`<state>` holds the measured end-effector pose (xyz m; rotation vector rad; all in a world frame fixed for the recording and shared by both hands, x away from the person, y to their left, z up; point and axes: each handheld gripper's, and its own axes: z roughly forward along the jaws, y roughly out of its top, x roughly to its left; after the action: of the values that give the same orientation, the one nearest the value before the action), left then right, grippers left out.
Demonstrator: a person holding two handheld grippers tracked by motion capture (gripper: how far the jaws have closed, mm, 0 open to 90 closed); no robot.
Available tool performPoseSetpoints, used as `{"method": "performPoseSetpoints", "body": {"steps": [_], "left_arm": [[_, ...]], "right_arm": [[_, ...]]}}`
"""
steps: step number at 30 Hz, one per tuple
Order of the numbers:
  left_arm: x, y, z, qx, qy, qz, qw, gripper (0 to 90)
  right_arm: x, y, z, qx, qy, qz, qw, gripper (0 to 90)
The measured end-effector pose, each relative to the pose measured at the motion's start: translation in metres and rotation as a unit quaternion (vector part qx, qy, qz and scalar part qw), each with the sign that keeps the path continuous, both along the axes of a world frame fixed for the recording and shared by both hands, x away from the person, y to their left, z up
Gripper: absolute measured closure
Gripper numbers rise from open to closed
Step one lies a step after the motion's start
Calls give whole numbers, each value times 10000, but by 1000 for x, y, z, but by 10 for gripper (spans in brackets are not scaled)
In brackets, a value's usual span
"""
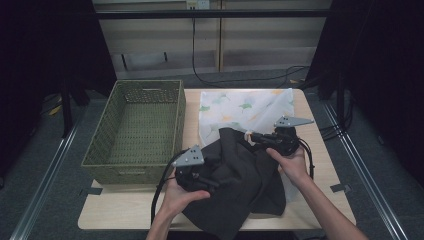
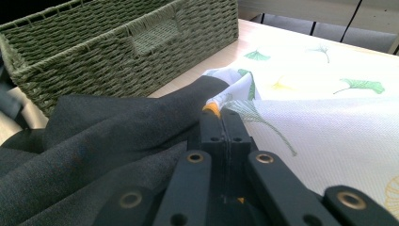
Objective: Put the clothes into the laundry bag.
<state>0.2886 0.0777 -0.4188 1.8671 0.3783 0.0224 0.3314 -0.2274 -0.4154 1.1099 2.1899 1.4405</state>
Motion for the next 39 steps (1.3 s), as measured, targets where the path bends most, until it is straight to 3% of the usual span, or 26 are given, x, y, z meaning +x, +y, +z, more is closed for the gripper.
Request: {"method": "performPoseSetpoints", "body": {"steps": [1, 3, 5, 6, 7, 8, 10, 12, 13, 19, 20, 21, 22, 23, 24, 25, 29, 30, 31, 34, 38, 39], "left_arm": [[0, 0, 0, 0, 0, 0, 10000, 179], [11, -3, 1, 14, -28, 271, 9996, 139], [27, -9, -2, 41, 148, 392, 9991, 121], [34, -13, -4, 162, 180, 496, 9985, 121], [50, -23, -12, 293, 387, 515, 9975, 99], [50, -23, -12, 293, 387, 515, 9975, 86], [63, -32, -21, 574, 508, 582, 9954, 59], [76, -35, -30, 617, 820, 578, 9930, 32], [82, -37, -39, 853, 820, 750, 9901, 8], [87, -43, -61, 1223, 964, 614, 9859, 0], [87, -45, -64, 1313, 980, 608, 9846, 0], [87, -50, -72, 1529, 1085, 494, 9810, 0], [87, -50, -72, 1529, 1085, 494, 9810, 16], [88, -50, -74, 1678, 1120, 433, 9785, 16], [87, -50, -75, 1677, 1111, 318, 9790, 105], [85, -50, -74, 1693, 1033, 274, 9798, 325], [81, -45, -68, 1746, 796, 253, 9811, 662], [80, -41, -66, 1532, 803, 221, 9847, 710], [80, -41, -66, 1532, 803, 221, 9847, 734], [77, -33, -59, 1043, 833, 63, 9910, 761], [71, -32, -48, 924, 653, 55, 9936, 762], [66, -32, -39, 852, 510, 34, 9950, 763]], "right_arm": [[0, 0, 0, 0, 0, 0, 10000, 900], [0, 0, 0, 17, 9, 13, 10000, 900], [0, 0, 0, 18, 8, 18, 10000, 900], [0, 0, 0, 18, 8, 18, 10000, 900], [0, 0, 0, 23, 10, 6, 10000, 900], [0, 0, 0, 23, 10, 6, 10000, 900], [0, -1, 0, 21, -17, 16, 10000, 900], [0, -1, 1, 15, -1, -4, 10000, 900], [0, -2, 0, 8, 10, -11, 10000, 900], [1, -2, -2, 3, 36, -37, 10000, 900], [1, -2, -2, 3, 36, -37, 10000, 900], [1, -2, -2, -10, 31, -24, 10000, 900], [1, -2, -2, -10, 31, -24, 10000, 900], [1, -1, -3, -16, 49, -33, 10000, 900], [1, -1, -3, -46, 44, -14, 10000, 900], [2, 0, -4, -84, 66, -21, 9999, 900], [4, 0, -8, -105, 110, -7, 9999, 900], [4, 0, -8, -98, 112, -10, 9999, 900], [5, 0, -8, -86, 113, -13, 9999, 900], [6, 0, -7, -68, 96, -24, 9999, 900], [7, 0, -7, -37, 105, -32, 9999, 900], [7, 1, -8, -32, 90, -43, 9999, 900]]}}
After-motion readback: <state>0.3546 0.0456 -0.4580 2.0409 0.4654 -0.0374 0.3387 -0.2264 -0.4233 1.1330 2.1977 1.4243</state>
